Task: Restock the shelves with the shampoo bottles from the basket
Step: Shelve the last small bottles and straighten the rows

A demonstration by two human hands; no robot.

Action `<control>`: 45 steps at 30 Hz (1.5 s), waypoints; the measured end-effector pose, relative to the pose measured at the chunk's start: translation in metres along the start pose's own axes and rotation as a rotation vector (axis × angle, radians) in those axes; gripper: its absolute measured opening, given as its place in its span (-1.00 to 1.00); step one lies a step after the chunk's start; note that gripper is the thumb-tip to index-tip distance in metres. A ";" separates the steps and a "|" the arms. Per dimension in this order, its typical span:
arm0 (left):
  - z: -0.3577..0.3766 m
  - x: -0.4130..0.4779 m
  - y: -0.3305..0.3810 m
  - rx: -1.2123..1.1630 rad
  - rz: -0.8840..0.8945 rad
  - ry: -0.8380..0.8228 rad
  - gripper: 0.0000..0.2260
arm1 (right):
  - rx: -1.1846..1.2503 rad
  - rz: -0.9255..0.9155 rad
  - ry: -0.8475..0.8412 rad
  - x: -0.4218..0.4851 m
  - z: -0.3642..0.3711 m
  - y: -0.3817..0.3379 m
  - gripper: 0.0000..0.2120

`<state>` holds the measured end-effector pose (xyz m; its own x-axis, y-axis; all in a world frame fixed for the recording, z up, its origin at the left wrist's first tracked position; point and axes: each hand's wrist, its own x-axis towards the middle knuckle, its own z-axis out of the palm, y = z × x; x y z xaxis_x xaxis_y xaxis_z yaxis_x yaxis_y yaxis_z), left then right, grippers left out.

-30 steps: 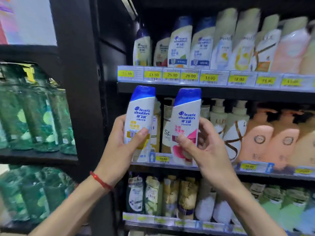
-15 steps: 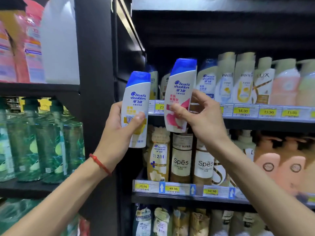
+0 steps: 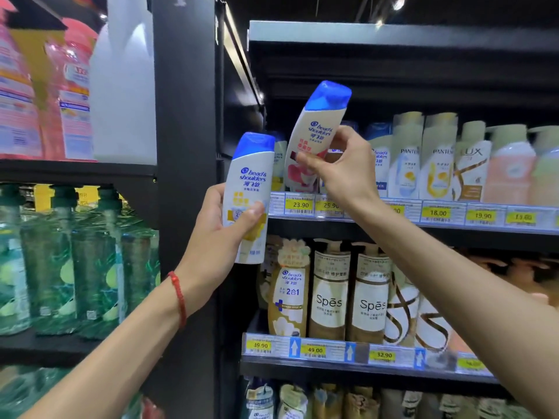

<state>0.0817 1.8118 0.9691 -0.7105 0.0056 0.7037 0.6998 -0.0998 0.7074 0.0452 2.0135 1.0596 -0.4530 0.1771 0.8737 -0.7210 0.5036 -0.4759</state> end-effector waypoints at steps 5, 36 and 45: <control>-0.002 0.000 -0.002 0.000 -0.013 -0.020 -0.73 | -0.021 0.023 -0.089 -0.007 0.006 0.013 -0.51; 0.001 -0.002 -0.008 0.057 0.005 -0.032 -0.71 | -0.340 -0.051 -0.038 -0.007 0.007 0.018 -0.52; 0.005 -0.001 -0.010 0.109 0.016 0.001 -0.68 | -0.383 -0.087 -0.037 -0.009 -0.001 0.019 -0.53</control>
<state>0.0759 1.8175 0.9613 -0.6995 0.0038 0.7146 0.7146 0.0093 0.6994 0.0365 2.0223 1.0431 -0.4220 0.0927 0.9018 -0.5127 0.7960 -0.3217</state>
